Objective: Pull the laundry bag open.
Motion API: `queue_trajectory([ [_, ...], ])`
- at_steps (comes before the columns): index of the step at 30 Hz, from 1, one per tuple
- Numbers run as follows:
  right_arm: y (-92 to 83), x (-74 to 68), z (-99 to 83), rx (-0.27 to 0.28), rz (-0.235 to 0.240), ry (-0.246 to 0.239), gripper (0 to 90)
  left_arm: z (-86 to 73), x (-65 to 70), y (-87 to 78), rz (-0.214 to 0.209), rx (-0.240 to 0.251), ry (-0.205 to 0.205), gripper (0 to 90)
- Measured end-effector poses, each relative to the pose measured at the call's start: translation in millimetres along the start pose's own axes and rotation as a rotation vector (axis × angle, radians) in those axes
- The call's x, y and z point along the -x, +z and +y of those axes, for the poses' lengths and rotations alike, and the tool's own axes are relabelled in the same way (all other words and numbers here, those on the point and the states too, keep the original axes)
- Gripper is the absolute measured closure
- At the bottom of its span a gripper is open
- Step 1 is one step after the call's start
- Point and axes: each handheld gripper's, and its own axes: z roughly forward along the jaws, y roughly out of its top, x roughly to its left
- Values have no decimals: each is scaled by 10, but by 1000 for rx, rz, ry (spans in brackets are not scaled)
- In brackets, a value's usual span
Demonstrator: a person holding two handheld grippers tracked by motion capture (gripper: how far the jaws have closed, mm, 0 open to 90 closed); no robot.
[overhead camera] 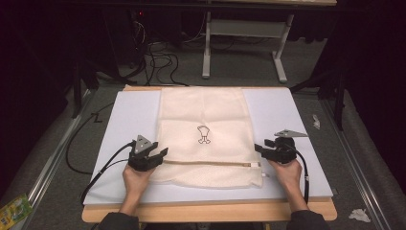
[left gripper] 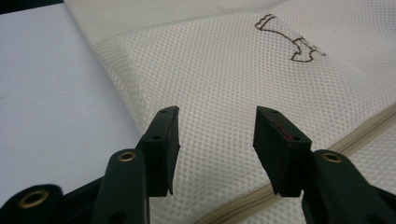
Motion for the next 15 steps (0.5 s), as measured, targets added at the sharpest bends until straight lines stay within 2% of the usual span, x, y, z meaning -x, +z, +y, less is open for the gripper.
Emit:
queue_trajectory([
  [6,70,13,-66,-47,43,40,424,-53,118,48,-26,11,-9,482],
  [11,110,-14,-82,-56,60,39,410,-83,175,139,-59,16,-25,476],
  [13,123,-66,-77,-61,65,25,409,-76,206,184,-50,-11,0,474],
  [15,152,-123,-60,-78,67,8,400,-56,249,194,-47,-14,29,472],
])
